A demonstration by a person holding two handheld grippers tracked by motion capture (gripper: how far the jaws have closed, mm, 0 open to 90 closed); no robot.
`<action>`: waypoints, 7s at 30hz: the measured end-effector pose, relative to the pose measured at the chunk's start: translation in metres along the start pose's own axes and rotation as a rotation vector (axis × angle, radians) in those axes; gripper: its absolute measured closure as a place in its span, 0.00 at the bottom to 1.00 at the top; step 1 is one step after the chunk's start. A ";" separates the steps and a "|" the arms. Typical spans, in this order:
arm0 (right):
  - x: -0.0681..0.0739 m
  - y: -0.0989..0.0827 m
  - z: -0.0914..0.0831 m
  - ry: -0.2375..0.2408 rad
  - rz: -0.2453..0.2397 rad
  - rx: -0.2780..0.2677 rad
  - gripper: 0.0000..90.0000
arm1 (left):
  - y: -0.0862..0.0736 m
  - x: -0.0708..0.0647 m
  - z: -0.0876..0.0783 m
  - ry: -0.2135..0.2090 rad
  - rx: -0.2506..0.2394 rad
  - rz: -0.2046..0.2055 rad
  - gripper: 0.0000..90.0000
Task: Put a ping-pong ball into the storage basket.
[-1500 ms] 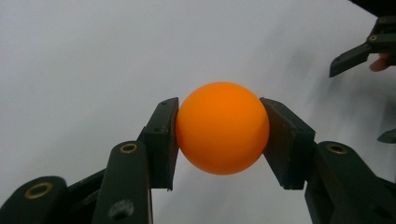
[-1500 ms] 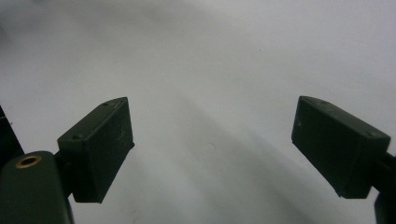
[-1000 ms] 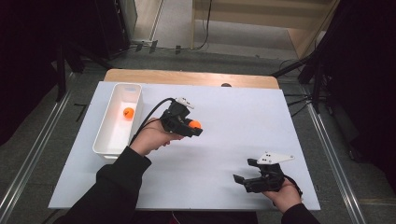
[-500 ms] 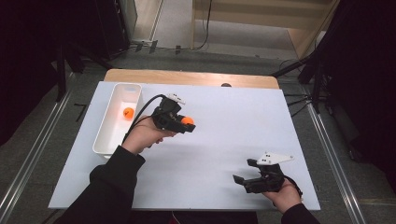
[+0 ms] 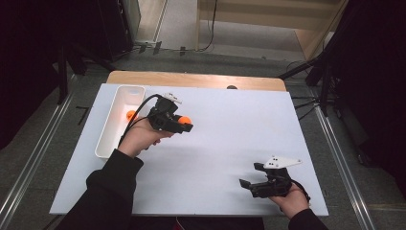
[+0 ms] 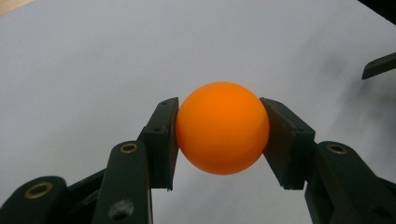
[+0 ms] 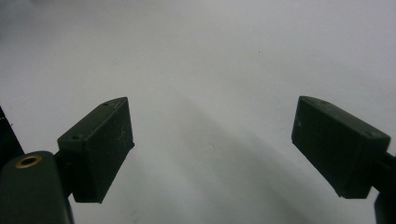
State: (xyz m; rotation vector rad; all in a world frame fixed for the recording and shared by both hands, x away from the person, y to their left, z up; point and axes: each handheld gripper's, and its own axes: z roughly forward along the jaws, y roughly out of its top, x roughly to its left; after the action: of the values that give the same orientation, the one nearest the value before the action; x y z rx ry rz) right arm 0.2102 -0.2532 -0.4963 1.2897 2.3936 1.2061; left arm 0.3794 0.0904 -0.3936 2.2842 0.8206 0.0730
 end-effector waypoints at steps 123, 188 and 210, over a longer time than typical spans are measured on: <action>-0.002 0.007 0.004 0.018 -0.014 0.000 0.13 | -0.075 0.077 -0.100 0.430 -0.151 -0.351 0.56; -0.001 0.008 0.005 0.026 -0.019 0.003 0.13 | -0.091 0.090 -0.071 0.439 -0.090 -0.421 0.39; -0.001 0.007 0.006 0.029 -0.027 0.013 0.12 | -0.074 0.075 -0.089 0.337 -0.094 -0.357 0.31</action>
State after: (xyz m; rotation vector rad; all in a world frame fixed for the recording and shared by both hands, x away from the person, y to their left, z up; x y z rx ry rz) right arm 0.2183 -0.2485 -0.4952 1.2481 2.4347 1.2123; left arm 0.3755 0.2280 -0.3861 2.0313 1.3574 0.3329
